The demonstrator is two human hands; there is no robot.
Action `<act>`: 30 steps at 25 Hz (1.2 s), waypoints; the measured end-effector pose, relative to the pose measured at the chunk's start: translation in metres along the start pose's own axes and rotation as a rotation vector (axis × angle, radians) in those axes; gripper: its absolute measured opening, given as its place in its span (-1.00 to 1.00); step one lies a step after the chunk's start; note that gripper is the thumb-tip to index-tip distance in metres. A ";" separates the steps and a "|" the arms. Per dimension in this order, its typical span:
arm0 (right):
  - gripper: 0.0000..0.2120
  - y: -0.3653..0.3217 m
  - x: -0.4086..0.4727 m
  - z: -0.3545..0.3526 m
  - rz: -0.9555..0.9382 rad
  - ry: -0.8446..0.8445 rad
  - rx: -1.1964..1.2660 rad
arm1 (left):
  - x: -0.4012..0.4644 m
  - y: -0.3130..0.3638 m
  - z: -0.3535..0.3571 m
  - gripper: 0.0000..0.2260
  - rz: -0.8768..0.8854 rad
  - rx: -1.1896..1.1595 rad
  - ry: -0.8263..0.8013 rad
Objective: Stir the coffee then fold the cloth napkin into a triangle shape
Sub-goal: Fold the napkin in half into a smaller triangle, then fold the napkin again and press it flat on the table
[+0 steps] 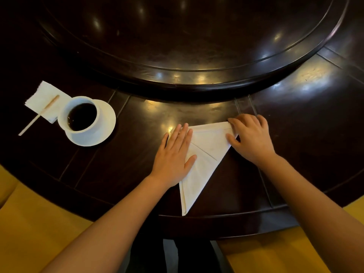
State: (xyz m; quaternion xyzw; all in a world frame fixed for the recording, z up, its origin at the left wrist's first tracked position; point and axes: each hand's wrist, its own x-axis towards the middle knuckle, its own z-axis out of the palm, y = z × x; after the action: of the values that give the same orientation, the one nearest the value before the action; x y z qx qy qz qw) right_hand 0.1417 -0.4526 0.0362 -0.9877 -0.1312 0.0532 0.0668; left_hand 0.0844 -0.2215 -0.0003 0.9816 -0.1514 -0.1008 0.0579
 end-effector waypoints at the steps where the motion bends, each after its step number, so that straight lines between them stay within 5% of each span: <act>1: -0.60 0.003 0.004 -0.008 -0.018 -0.027 -0.021 | -0.001 0.002 -0.001 -0.39 -0.009 0.004 -0.001; 4: -0.73 0.003 0.017 -0.033 -0.021 -0.076 0.020 | -0.001 0.002 -0.003 -0.40 -0.011 -0.020 0.007; 8: -0.84 -0.006 0.014 -0.062 0.011 -0.160 0.367 | -0.002 0.001 -0.005 -0.39 -0.011 -0.032 -0.025; 11: -0.83 -0.014 0.003 -0.071 0.069 -0.088 0.526 | 0.001 0.001 -0.012 -0.38 -0.006 -0.085 -0.078; 13: -0.83 -0.019 0.000 -0.072 0.083 -0.061 0.572 | 0.001 0.001 -0.031 -0.45 -0.073 -0.392 -0.039; 16: -0.82 -0.022 -0.001 -0.070 0.092 -0.045 0.575 | -0.003 -0.005 -0.063 -0.67 -0.405 -1.007 0.335; 18: -0.82 -0.023 -0.002 -0.070 0.094 -0.046 0.577 | 0.002 -0.010 -0.077 -0.77 -0.589 -1.334 0.146; 21: -0.82 -0.028 -0.006 -0.074 0.072 -0.025 0.565 | 0.013 -0.007 -0.080 -0.71 -0.593 -1.349 -0.371; 30: -0.92 -0.065 -0.053 -0.077 -0.200 0.144 0.496 | 0.027 -0.026 -0.076 -0.57 -0.707 -1.509 -0.531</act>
State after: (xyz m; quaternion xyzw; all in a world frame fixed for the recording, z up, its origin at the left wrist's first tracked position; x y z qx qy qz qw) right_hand 0.0844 -0.4139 0.1261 -0.9244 -0.2061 0.0063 0.3208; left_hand 0.1335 -0.1993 0.0651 0.6148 0.2607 -0.4113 0.6204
